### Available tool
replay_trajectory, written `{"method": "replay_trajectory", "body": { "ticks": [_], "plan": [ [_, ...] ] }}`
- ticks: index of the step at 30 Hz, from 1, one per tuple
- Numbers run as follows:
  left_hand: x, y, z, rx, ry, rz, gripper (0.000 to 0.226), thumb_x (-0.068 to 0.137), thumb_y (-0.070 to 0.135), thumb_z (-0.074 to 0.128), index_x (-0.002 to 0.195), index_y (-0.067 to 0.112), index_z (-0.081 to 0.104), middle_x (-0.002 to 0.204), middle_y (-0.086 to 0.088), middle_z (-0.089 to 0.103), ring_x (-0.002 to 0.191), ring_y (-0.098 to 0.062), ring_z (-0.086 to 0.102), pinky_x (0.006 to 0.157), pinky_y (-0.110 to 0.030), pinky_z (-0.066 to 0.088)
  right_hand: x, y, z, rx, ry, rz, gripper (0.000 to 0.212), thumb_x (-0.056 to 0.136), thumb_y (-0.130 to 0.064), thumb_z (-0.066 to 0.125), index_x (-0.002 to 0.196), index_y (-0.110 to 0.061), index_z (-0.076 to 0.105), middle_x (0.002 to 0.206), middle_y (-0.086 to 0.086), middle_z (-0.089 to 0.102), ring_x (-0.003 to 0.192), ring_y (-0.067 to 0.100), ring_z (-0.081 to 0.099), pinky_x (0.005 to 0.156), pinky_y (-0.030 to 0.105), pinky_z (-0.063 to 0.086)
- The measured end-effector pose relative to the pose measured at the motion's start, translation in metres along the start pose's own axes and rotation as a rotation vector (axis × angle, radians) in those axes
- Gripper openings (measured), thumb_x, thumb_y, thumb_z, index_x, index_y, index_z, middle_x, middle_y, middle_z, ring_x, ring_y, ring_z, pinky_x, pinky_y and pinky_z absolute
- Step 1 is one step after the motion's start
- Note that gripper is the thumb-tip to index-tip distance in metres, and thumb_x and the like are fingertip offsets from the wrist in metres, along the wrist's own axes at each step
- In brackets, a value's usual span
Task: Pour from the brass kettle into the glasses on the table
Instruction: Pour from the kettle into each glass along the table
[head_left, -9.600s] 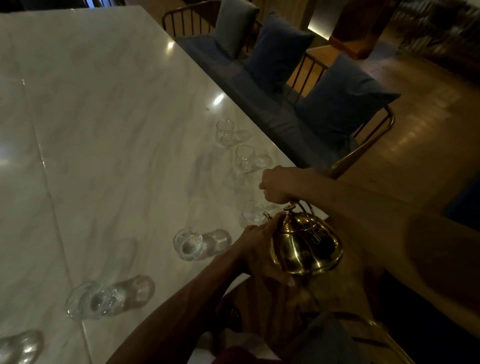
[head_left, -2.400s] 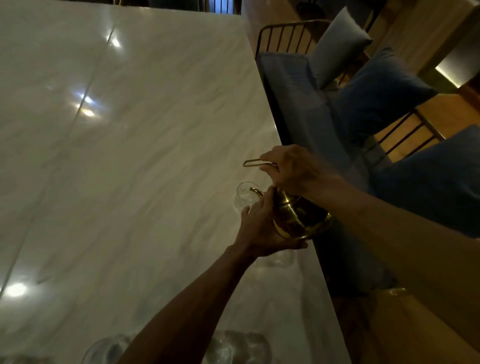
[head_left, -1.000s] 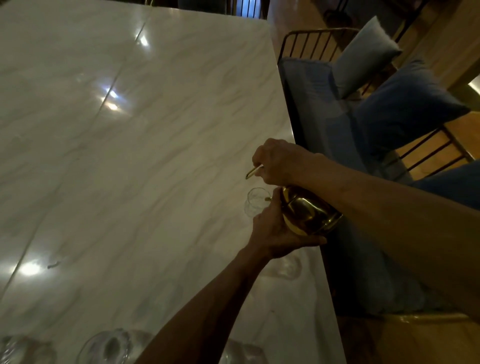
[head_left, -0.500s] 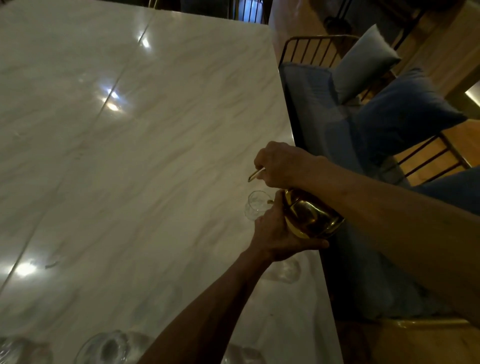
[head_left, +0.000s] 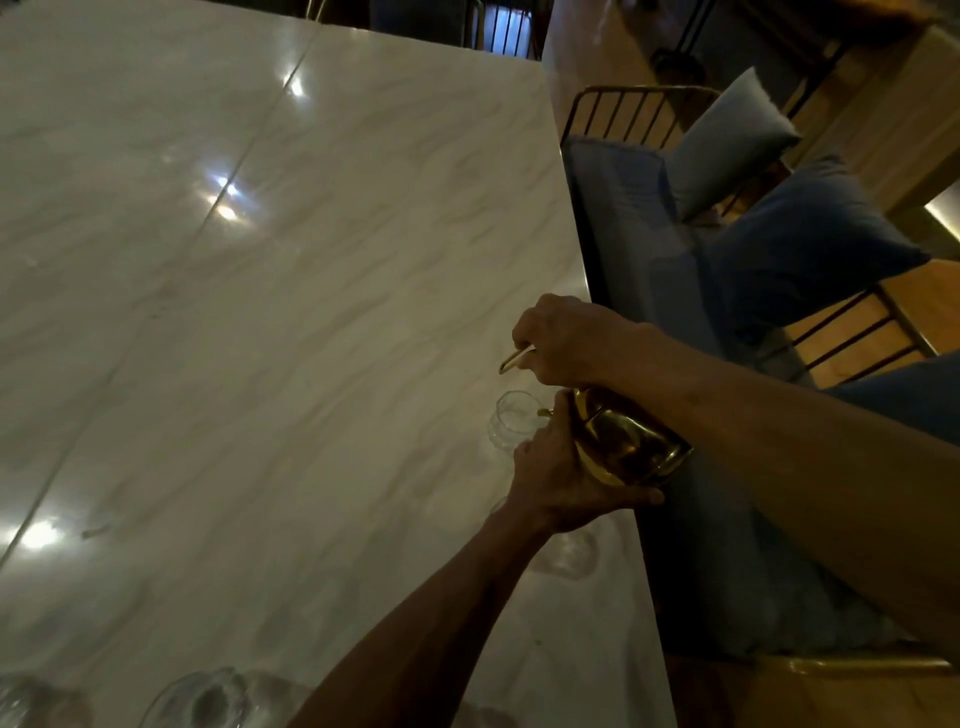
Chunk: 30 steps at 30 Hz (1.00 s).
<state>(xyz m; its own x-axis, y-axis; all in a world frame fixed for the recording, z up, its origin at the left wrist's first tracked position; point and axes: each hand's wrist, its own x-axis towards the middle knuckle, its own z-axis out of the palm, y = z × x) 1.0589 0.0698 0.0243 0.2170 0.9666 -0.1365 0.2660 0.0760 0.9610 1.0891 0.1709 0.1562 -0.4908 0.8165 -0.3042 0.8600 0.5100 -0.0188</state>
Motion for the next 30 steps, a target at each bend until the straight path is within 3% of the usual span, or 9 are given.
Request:
{"method": "replay_trajectory", "body": {
  "ticks": [6,10,16,20,30],
  "plan": [
    [0.001,0.003,-0.001,0.014,0.007,-0.038,0.129,0.053,0.076,0.084,0.154,0.046,0.01,0.159,0.01,0.044,0.146,-0.025,0.045,0.12,-0.057,0.037,0.005,-0.004,-0.002,-0.03,-0.015,-0.018,0.03,0.094,-0.027,0.065,0.121,-0.014,0.065,0.12,0.009,0.058,0.098,0.021,0.061,0.088,0.033,0.054],
    [0.002,0.002,-0.001,0.015,0.029,-0.048,0.133,0.053,0.076,0.085,0.157,0.044,0.008,0.16,0.01,0.043,0.148,-0.025,0.043,0.121,-0.058,0.036,0.009,-0.006,-0.003,-0.051,-0.026,-0.03,0.03,0.094,-0.025,0.066,0.121,-0.013,0.066,0.119,0.009,0.061,0.093,0.019,0.062,0.079,0.028,0.053],
    [0.003,0.001,-0.002,0.027,0.019,-0.055,0.134,0.055,0.074,0.086,0.157,0.044,0.004,0.16,0.007,0.043,0.147,-0.026,0.044,0.12,-0.056,0.037,0.011,-0.012,-0.003,-0.092,-0.029,-0.047,0.028,0.094,-0.026,0.065,0.119,-0.012,0.066,0.115,0.009,0.063,0.09,0.018,0.063,0.081,0.032,0.056],
    [0.004,0.001,-0.004,0.04,0.018,-0.045,0.134,0.062,0.064,0.09,0.16,0.038,0.002,0.161,0.006,0.042,0.147,-0.025,0.044,0.121,-0.048,0.038,0.013,-0.012,-0.003,-0.102,-0.03,-0.053,0.029,0.094,-0.027,0.066,0.119,-0.013,0.066,0.114,0.008,0.064,0.091,0.018,0.064,0.082,0.032,0.057],
    [0.007,-0.005,-0.003,0.055,0.012,-0.014,0.136,0.057,0.073,0.086,0.159,0.042,0.001,0.161,0.007,0.043,0.147,-0.025,0.045,0.121,-0.052,0.038,0.012,-0.01,-0.003,-0.059,-0.02,-0.045,0.029,0.095,-0.026,0.065,0.119,-0.011,0.066,0.112,0.009,0.065,0.09,0.018,0.064,0.078,0.027,0.054]
  ]
}}
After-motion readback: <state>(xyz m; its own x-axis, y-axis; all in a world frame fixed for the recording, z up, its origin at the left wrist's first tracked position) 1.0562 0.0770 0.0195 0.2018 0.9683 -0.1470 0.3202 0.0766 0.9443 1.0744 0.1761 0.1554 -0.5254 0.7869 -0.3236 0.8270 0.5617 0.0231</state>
